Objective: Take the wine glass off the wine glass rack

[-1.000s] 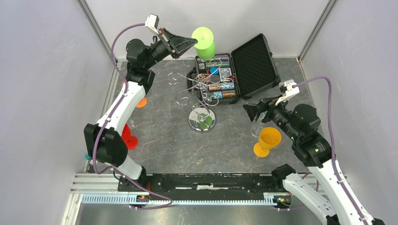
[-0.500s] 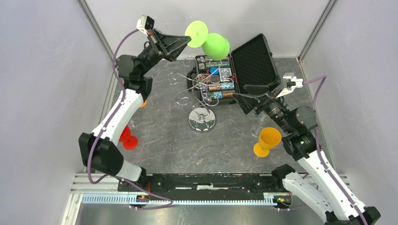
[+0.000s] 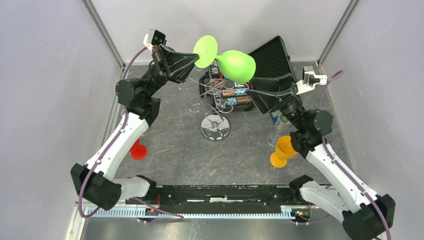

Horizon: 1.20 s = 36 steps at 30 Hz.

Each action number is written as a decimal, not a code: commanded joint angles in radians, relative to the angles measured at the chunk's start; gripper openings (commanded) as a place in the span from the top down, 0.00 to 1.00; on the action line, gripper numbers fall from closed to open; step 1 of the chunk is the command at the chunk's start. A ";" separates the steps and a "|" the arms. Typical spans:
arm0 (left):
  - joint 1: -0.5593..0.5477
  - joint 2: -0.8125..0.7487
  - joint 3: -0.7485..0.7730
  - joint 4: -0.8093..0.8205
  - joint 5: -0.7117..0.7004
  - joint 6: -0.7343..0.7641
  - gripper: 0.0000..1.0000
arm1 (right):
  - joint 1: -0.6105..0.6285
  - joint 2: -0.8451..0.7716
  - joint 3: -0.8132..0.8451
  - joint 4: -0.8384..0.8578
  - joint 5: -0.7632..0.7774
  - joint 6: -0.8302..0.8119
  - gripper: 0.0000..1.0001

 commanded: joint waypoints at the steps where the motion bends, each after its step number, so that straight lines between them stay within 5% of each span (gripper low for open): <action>1: -0.005 -0.042 -0.010 0.009 -0.016 -0.023 0.98 | 0.002 0.039 -0.006 0.393 -0.098 0.168 0.17; 21: -0.020 -0.073 -0.063 0.064 -0.026 -0.078 0.98 | 0.045 0.113 0.055 0.450 -0.116 0.184 0.22; 24: -0.024 -0.083 -0.075 0.064 -0.025 -0.080 0.98 | 0.052 0.131 0.057 0.538 -0.122 0.208 0.32; 28: -0.031 -0.098 -0.100 0.061 -0.026 -0.077 0.98 | 0.058 0.146 0.053 0.682 -0.107 0.254 0.60; 34: -0.035 -0.118 -0.134 0.061 -0.020 -0.068 0.94 | 0.058 0.136 0.079 0.675 -0.095 0.231 0.98; 36: -0.035 -0.116 -0.133 0.064 -0.014 -0.064 0.91 | 0.059 0.131 0.082 0.660 -0.096 0.219 1.00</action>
